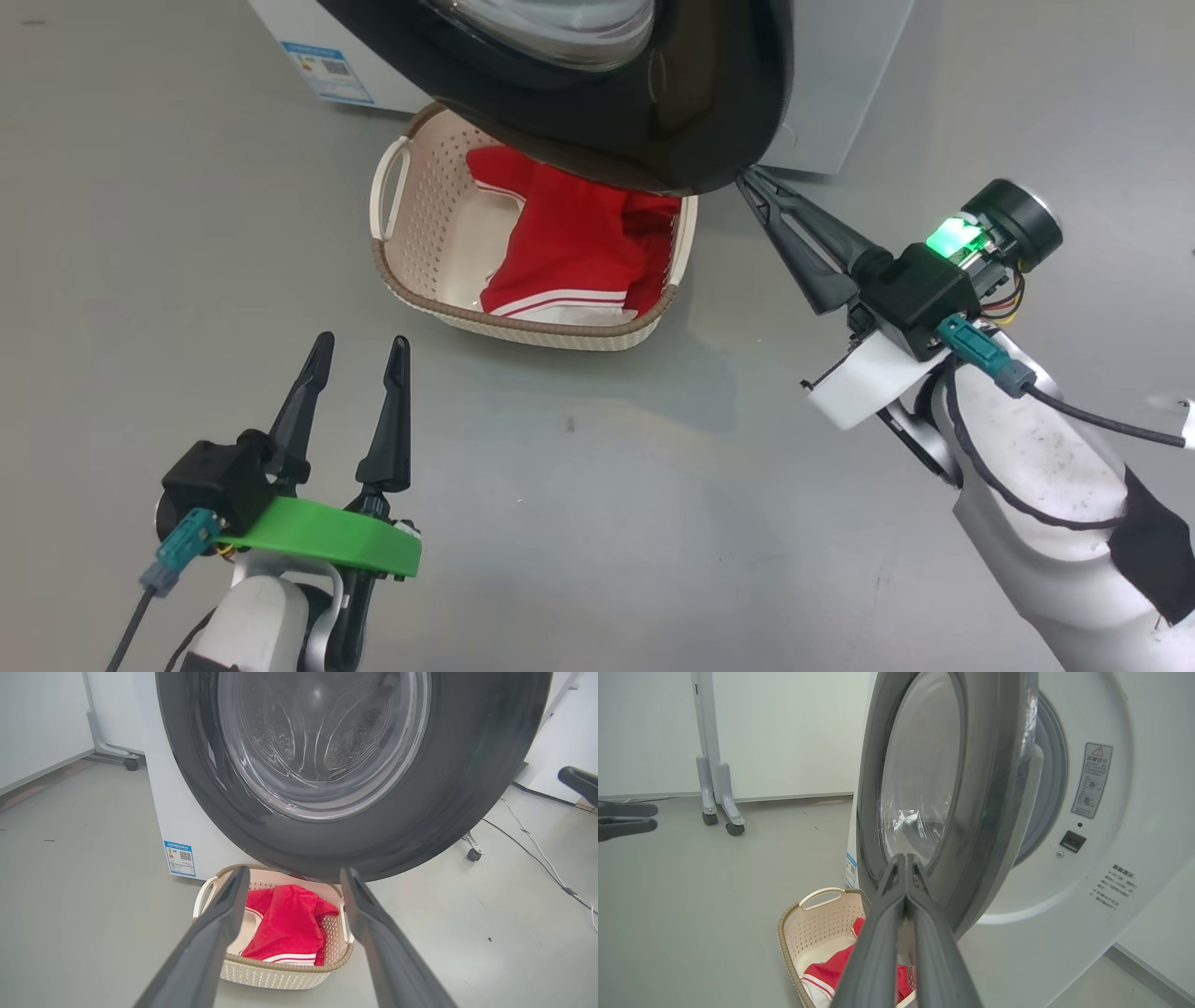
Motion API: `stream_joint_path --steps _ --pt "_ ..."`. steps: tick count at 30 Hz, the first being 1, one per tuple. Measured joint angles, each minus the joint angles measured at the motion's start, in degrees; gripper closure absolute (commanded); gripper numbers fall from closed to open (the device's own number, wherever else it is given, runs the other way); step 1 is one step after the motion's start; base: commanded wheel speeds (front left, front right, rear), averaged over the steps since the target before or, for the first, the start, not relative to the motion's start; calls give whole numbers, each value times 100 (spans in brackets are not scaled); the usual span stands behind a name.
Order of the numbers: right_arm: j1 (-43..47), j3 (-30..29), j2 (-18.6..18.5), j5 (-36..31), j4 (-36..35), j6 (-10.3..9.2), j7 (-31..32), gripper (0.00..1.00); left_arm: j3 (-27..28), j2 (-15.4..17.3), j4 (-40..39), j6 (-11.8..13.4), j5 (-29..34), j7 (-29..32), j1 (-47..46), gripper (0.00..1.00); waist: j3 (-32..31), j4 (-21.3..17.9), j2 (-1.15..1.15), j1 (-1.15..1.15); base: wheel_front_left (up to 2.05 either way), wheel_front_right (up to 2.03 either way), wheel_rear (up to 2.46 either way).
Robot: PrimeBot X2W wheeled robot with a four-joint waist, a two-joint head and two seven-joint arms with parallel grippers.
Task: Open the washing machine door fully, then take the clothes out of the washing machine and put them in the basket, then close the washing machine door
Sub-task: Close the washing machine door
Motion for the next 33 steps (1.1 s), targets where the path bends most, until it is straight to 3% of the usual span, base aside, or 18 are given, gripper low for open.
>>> stream_joint_path --steps 13,33 --pt "-664 -124 -149 396 350 0 -1 100 74 -100 66 -13 116 0 -154 0 559 524 0 0 0 0 0" --pt "-1604 -522 -601 591 742 49 -59 100 44 -199 73 -70 156 0 -621 0 1239 611 0 0 0 0 0"
